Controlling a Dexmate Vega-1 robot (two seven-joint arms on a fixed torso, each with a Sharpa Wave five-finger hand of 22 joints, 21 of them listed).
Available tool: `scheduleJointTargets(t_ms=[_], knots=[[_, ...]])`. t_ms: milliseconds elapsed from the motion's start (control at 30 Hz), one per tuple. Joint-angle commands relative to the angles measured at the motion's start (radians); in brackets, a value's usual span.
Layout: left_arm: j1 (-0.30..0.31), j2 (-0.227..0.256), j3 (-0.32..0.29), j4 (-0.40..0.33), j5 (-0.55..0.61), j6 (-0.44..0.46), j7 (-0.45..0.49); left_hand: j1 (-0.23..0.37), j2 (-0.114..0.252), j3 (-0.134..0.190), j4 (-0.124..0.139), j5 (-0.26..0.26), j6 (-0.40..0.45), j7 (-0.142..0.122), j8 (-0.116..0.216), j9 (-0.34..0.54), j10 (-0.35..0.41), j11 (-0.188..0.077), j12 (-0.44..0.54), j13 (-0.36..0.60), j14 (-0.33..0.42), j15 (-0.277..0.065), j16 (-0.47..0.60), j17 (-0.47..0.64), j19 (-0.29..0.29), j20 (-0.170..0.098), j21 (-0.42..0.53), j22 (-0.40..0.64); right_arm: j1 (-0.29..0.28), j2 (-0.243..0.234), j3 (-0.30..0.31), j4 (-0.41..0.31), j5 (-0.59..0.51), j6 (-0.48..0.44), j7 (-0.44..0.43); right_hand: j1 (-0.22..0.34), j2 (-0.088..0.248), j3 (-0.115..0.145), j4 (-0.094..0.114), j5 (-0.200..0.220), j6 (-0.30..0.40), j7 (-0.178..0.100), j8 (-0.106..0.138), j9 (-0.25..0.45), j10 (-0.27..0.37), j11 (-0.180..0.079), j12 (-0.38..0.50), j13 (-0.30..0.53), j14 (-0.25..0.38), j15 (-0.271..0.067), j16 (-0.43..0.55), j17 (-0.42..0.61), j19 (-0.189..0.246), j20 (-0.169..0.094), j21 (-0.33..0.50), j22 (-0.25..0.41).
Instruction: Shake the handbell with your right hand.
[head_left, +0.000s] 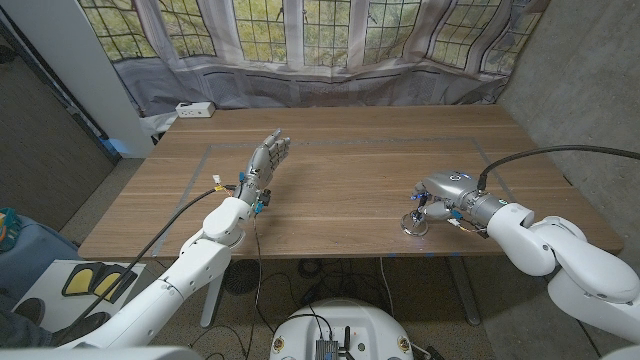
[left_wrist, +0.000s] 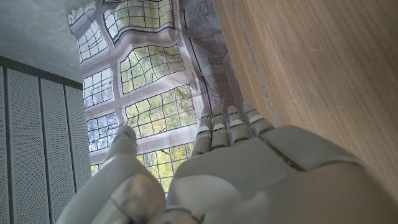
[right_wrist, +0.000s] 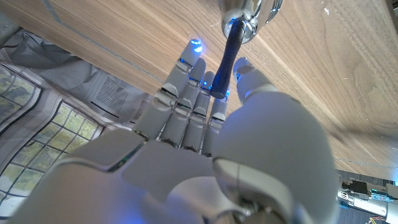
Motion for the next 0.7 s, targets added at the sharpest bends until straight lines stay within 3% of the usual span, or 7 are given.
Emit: scheduleJointTargets(t_ms=[33,400,700], knots=[[-0.002,0.001,0.001,-0.001,-0.001,0.003,0.0,0.008,-0.002,0.006,-0.003,0.0,0.008,0.003,-0.002,0.005,0.007,-0.002,-0.004,0.002,0.006,-0.002,-0.002,0.001,0.004,0.001,0.0,0.003,0.035,-0.033,-0.034,0.018,0.034,-0.007,-0.016,0.02,0.007,0.002,-0.004,-0.003,0.02,-0.005,0.007,0.002,0.02,-0.005,0.011,0.006,0.025,-0.049,0.012,0.008,0.018,-0.004,0.009,0.003],[-0.006,0.001,0.001,0.0,0.002,0.006,0.003,0.008,-0.001,0.006,-0.003,-0.001,0.008,0.003,-0.002,0.005,0.007,-0.001,-0.005,0.003,0.006,-0.002,-0.002,0.001,0.004,0.001,0.0,0.003,0.053,-0.065,-0.052,0.019,0.071,-0.026,-0.026,0.037,0.013,0.0,-0.005,-0.005,0.042,-0.013,0.008,0.002,0.043,-0.008,0.016,0.006,0.052,-0.065,0.023,0.018,0.033,-0.011,0.02,0.005],[-0.009,-0.007,0.003,0.013,-0.001,-0.003,-0.002,0.008,-0.001,0.006,-0.003,-0.001,0.008,0.002,-0.003,0.005,0.007,0.001,-0.005,0.003,0.007,-0.001,-0.002,0.001,0.004,0.0,0.0,0.003,0.06,-0.086,-0.056,0.02,0.099,-0.036,-0.041,0.05,0.026,-0.001,-0.002,-0.007,0.111,-0.027,0.026,0.004,0.104,-0.012,0.034,0.007,0.109,-0.083,0.035,0.022,0.07,-0.027,0.043,0.009]])
